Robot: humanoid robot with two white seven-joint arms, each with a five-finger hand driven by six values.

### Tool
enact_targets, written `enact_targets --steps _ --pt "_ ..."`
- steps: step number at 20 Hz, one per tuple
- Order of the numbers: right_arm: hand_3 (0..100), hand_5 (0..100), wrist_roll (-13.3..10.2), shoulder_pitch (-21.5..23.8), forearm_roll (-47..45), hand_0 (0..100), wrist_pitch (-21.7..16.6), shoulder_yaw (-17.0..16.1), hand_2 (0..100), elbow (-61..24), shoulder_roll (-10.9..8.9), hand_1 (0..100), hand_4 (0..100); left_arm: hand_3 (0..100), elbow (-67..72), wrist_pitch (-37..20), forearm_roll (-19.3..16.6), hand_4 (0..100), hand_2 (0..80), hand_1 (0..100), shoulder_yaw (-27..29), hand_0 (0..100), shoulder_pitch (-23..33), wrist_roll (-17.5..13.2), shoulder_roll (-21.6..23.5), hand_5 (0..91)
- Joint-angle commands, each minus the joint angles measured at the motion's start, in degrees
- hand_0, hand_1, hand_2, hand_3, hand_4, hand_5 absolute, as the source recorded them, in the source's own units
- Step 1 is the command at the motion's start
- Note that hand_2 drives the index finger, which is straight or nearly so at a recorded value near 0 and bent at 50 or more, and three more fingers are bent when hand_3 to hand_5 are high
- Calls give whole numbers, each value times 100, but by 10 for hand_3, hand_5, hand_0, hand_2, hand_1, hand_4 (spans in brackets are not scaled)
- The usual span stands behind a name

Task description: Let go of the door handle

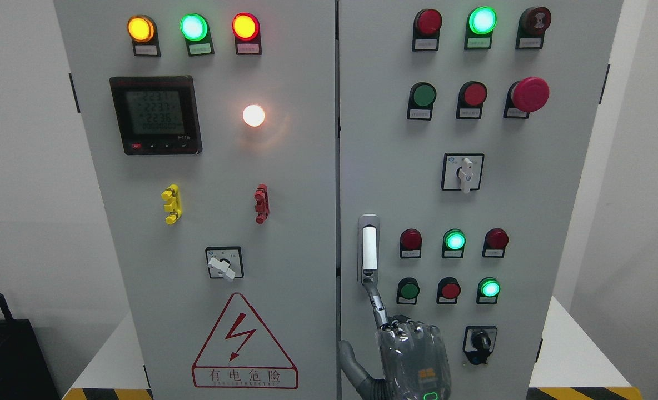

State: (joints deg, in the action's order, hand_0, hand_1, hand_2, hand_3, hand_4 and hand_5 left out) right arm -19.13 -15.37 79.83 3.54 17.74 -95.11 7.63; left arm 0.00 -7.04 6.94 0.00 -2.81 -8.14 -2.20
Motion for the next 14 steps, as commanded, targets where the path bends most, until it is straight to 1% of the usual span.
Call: enact_targets --steps 1,2,3,5,9,14 --pt "1000 958 -11 165 -81 471 -186 -122 262 -280 -42 344 929 0 96 9 0 0 0 389 62 120 0 -3 0 0" --pt "1000 952 -11 174 -177 480 -247 -148 346 -298 -42 336 918 0 96 9 0 0 0 389 62 120 0 -3 0 0" --pt "1000 942 -11 192 -239 490 -265 -166 406 -315 -51 325 901 0 96 1 0 0 0 389 62 120 0 -3 0 0" --pt "990 922 -20 209 -275 487 -274 -201 442 -342 -51 313 891 0 96 0 0 0 0 389 62 120 0 -3 0 0" --pt "937 888 -73 209 -275 487 -283 -219 464 -421 -77 301 864 0 96 9 0 0 0 389 62 120 0 -3 0 0" --pt "931 875 -64 201 -275 498 -283 -254 519 -438 -77 282 857 0 96 1 0 0 0 389 62 120 0 -3 0 0"
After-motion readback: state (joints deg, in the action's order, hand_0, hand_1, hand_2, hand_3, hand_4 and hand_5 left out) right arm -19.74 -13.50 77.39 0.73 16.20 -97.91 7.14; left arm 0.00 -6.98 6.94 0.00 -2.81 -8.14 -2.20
